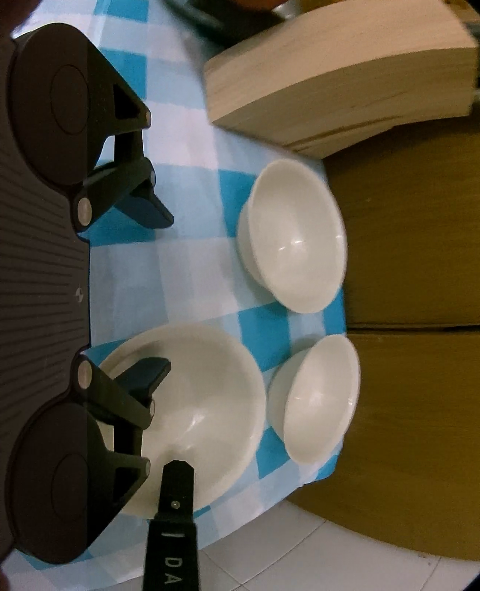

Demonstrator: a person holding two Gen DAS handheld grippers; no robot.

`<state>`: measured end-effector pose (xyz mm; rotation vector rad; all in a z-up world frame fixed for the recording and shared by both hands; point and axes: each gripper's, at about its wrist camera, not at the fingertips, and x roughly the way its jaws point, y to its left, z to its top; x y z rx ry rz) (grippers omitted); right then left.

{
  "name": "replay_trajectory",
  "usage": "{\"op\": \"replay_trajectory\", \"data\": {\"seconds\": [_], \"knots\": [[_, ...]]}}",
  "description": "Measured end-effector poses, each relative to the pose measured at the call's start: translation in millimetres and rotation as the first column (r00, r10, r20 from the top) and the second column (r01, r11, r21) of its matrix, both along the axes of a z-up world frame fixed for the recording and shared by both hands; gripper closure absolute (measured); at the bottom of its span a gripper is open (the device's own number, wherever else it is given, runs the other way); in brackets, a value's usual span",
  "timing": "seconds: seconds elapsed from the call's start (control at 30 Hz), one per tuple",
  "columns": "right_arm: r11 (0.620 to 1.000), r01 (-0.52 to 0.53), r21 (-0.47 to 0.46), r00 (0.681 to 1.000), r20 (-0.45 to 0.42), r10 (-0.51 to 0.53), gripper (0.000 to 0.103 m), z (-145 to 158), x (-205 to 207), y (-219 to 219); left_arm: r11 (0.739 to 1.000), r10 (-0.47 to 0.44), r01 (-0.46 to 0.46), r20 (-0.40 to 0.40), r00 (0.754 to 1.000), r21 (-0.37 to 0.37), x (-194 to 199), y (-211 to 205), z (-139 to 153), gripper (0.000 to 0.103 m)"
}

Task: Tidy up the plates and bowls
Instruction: 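Move the right gripper to the rim of the large cream bowl, then close the right gripper on the large cream bowl rim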

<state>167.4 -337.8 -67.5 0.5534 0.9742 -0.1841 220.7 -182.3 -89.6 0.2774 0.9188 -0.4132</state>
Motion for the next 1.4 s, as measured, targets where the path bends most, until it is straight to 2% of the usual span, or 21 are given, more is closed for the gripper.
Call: {"op": "replay_trajectory", "data": {"seconds": [0.07,0.13,0.27,0.4,0.47,0.87,1.0,1.4], "knots": [[1.0,-0.015,0.009,1.0,0.003,0.015,0.086,-1,0,0,1.0,0.0,0.0,-0.002,1.0,-0.007,1,0,0,0.022],[0.999,-0.033,0.031,0.999,0.006,0.033,0.096,1,1,2,1.0,-0.018,0.018,-0.001,1.0,-0.004,0,-3,1,0.028],[0.998,-0.057,0.034,0.998,0.014,0.057,0.096,4,0,7,0.999,-0.053,0.053,0.0,0.999,-0.005,-5,-6,3,0.039],[0.994,-0.097,0.051,0.995,0.015,0.097,0.097,7,-3,18,0.996,-0.089,0.089,0.007,0.996,0.003,-12,-5,6,0.043],[0.992,-0.118,0.051,0.993,0.016,0.117,0.098,8,-4,26,0.995,-0.102,0.101,0.01,0.995,0.005,-18,-3,9,0.05],[0.981,-0.18,0.077,0.983,0.057,0.176,0.099,31,-21,55,0.997,-0.063,0.064,0.033,0.997,-0.046,-42,44,41,0.051],[0.977,-0.198,0.081,0.98,0.041,0.196,0.098,35,-26,65,0.998,-0.058,0.059,0.033,0.998,-0.035,-53,53,43,0.051],[0.973,-0.204,0.103,0.977,-0.036,0.209,0.098,25,-37,76,0.999,-0.02,0.017,-0.069,0.997,-0.043,-57,69,33,0.051]]}}
